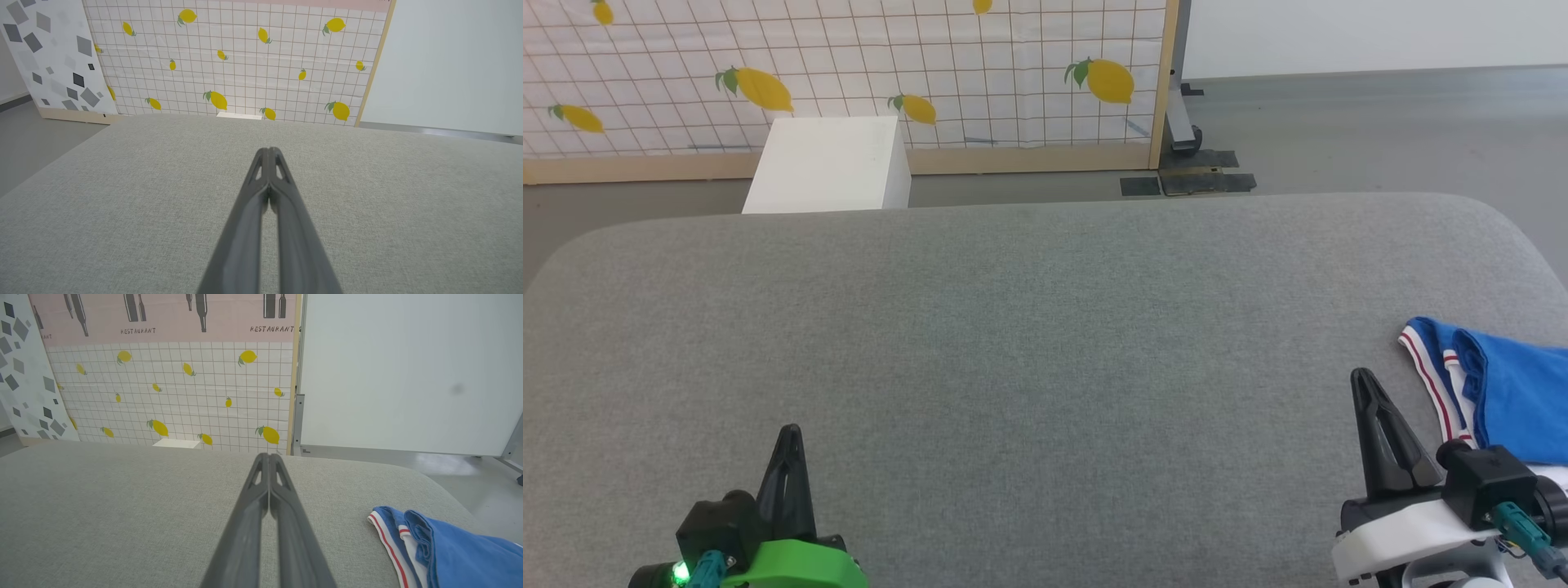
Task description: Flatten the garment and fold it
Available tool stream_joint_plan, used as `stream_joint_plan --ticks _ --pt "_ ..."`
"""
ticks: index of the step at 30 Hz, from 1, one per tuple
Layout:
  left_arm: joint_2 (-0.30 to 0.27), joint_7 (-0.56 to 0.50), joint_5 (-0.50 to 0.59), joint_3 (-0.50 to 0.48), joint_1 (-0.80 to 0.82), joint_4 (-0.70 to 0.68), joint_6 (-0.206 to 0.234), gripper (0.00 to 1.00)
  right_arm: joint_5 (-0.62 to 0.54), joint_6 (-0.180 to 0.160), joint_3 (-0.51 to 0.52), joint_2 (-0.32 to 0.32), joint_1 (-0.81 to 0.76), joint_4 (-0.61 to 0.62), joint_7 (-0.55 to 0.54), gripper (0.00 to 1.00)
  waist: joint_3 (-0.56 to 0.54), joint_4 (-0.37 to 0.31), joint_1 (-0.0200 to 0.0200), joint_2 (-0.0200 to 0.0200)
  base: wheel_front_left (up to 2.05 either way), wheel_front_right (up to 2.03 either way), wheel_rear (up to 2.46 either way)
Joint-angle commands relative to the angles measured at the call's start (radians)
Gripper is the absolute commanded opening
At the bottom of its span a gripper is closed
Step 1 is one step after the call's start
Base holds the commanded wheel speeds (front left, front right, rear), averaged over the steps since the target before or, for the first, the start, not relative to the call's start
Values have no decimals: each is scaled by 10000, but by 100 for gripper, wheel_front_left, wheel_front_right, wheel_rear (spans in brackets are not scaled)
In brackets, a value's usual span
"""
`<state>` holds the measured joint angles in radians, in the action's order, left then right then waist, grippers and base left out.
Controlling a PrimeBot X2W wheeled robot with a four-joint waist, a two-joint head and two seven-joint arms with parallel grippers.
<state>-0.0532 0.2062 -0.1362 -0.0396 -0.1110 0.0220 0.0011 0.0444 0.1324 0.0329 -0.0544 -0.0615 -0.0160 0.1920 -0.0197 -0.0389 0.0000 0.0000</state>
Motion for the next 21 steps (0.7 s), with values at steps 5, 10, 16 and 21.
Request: stream_joint_plan --ticks 5,10,16,21 --pt "8 -144 246 40 229 -37 -3 0 -89 -4 -37 9 143 41 -155 0 11 21 0 0 0 0 0" --pt "9 -247 306 59 277 -47 -3 0 -108 -5 -53 11 169 47 -250 0 21 41 0 0 0 0 0" --pt "10 -368 376 82 332 -58 -4 0 -131 -6 -71 13 199 54 -361 0 32 64 0 0 0 0 0" --pt "11 -471 436 101 379 -68 -4 0 -150 -6 -87 14 224 61 -456 0 42 84 0 0 0 0 0"
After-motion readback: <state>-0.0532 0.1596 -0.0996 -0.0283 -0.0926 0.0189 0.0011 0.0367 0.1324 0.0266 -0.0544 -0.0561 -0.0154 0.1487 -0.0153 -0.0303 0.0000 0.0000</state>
